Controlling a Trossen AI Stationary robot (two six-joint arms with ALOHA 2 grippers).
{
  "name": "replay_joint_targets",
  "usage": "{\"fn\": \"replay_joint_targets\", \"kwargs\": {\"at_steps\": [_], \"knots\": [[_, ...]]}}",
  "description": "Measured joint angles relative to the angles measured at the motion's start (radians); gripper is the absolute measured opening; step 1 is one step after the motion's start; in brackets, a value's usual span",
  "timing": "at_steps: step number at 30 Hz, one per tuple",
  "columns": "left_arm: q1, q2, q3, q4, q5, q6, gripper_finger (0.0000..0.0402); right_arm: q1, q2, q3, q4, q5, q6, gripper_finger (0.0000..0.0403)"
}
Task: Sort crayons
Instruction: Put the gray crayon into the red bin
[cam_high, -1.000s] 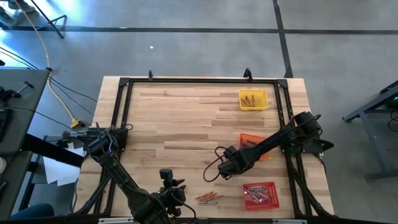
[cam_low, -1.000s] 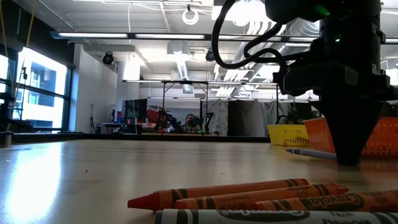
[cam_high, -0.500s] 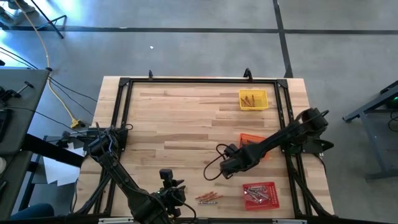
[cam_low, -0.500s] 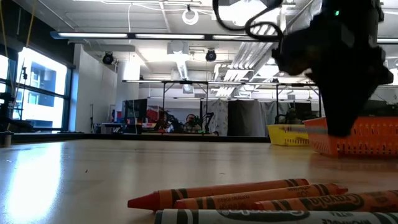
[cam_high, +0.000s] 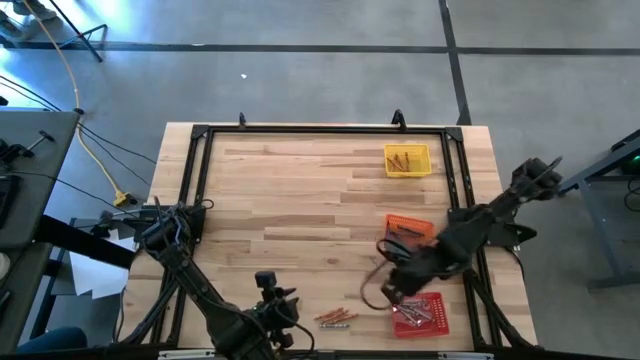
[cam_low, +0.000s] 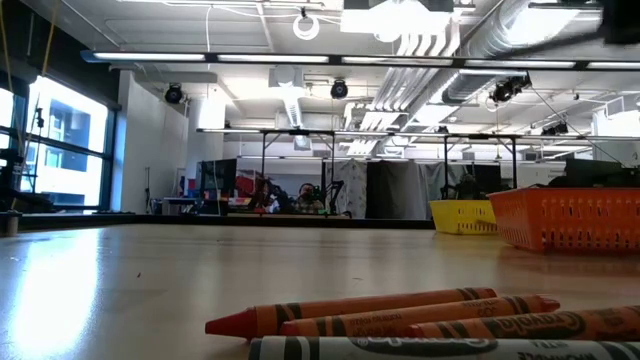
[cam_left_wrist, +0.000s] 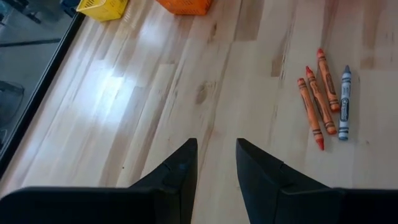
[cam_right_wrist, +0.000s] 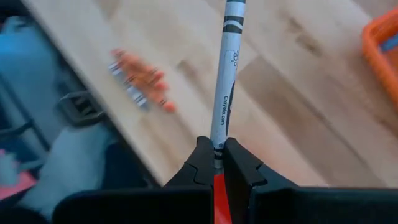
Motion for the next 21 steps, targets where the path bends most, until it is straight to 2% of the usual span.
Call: {"fn": "replay_joint_targets", "kwargs": {"at_steps": [6,9,14,21], "knots": [[0.037,0.0,0.0,0.0,-0.045,-0.052,0.0096,0.153,-0.099,0.0,0.005,0.078,0.091,0.0],[0.069,0.0,0.0,0.0,-0.105,-0.071,0.0096,0.224,-0.12,0.0,0.008,0.109,0.132,0.0],[0.14,0.0,0.0,0.002,-0.2,-0.077,0.0096,0.337,-0.11,0.0,0.046,0.129,0.209,0.0],[0.244,0.0,0.0,0.004,-0.212,-0.048,0.0096,0.443,-0.041,0.0,0.048,0.136,0.404,0.0]]}}
